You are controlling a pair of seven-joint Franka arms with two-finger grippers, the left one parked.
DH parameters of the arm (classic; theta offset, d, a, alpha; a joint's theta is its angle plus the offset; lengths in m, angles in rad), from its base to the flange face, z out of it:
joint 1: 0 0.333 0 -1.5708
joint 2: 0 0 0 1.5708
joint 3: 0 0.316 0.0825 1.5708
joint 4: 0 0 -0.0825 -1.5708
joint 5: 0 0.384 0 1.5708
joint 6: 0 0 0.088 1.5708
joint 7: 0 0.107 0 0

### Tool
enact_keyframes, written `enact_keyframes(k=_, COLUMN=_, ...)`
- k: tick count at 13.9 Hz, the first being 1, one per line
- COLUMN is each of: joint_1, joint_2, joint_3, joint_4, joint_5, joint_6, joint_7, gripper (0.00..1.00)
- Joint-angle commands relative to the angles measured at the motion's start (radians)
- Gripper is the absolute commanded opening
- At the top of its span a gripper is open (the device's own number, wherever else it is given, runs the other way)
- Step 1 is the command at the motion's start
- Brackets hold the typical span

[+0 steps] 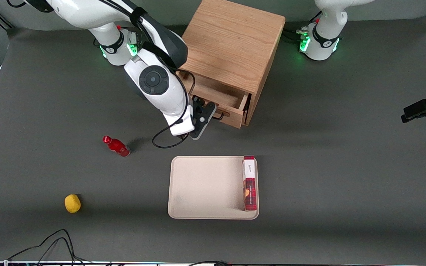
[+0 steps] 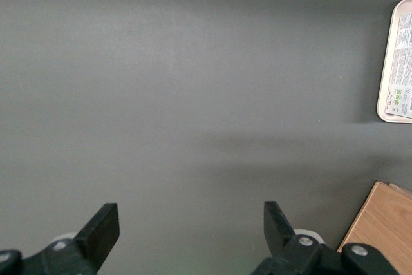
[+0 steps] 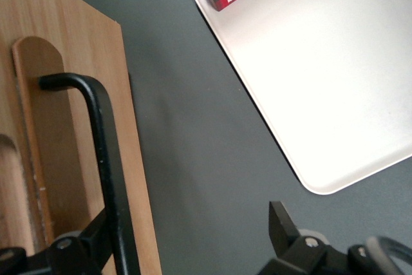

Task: Open upper drawer
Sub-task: 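Pull the upper drawer outward by its handle with the right gripper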

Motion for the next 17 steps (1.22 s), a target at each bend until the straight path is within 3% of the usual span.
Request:
enact_keyframes(k=1, joint_1=-0.011, joint_2=0.032, joint_3=0.006, joint_4=0.047, joint_5=-0.025, joint_6=-0.001, joint_7=-0.021, gripper=1.0)
enact_keyframes(k=17, joint_1=-0.017, joint_2=0.155, joint_3=-0.015, joint_4=0.208, joint_5=-0.085, joint_6=-0.001, joint_7=-0.074, gripper=1.0)
